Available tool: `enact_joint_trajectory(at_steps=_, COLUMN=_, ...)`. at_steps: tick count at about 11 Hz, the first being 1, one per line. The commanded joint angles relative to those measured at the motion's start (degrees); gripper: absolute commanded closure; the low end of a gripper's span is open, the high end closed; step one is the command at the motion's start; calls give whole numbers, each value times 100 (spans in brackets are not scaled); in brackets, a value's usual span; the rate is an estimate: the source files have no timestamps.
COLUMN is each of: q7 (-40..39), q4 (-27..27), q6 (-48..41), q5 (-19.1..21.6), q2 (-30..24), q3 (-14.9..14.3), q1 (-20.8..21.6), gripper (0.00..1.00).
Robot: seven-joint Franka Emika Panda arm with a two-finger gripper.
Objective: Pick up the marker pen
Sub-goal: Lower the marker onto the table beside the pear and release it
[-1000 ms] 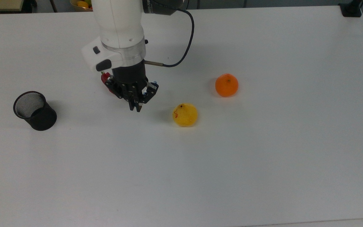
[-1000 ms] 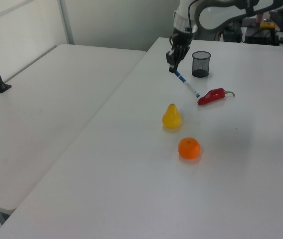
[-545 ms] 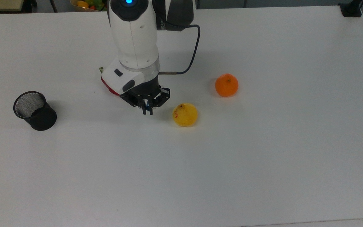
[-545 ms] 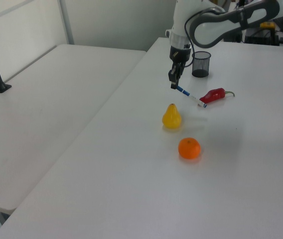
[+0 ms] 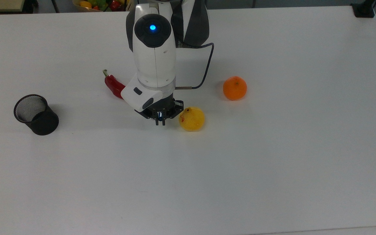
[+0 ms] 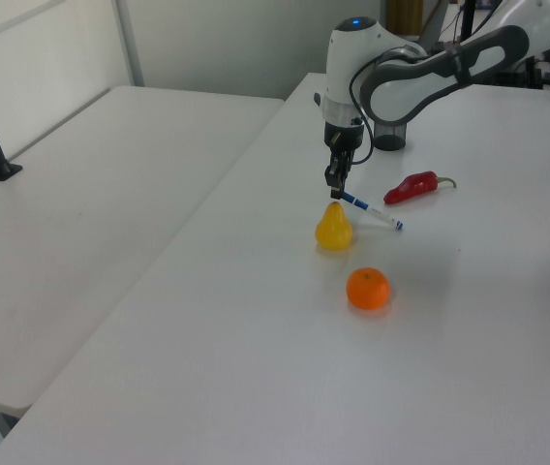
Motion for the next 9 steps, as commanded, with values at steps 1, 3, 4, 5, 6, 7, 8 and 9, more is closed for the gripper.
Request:
enact_joint_trajectory(at_steps=1, q7=264, q4=-1, q6=177, q5=-95, q2=15, q3=-86, q1=78, gripper=65)
enact_joint_trajectory(at_steps=3, q7=439, q4=8, q6=177, q5=-95, q2=6, q3=-86, q1=87, gripper=28)
enact_joint_trajectory(at_steps=4, q7=554, q4=8, q6=177, q5=-95, q2=-3, q3=-86, q1=87, gripper=16)
enact_joint_trajectory(at_steps=5, q7=746, q4=16, q6=177, q5=-86, q2=-38, q3=-86, q1=87, gripper=0)
enact_joint_trajectory(at_steps=6, q7=913, q4=17, q6=159, q5=-77, q2=-125, q3=-86, q1=78, gripper=0)
enact_joint_trajectory(at_steps=7, q7=941, q4=17, q6=124, q5=-16, q2=-265, q3=-86, q1=78, gripper=0)
enact_joint_trajectory(at_steps=8, q7=1002, q4=-1, q6=80, q5=28, q2=-441, q3=-86, q1=44, gripper=0)
enact_joint_trajectory(at_steps=9, q7=1142, q4=-1, q6=-199, q5=37, q2=-599, q3=-86, q1=26, gripper=0)
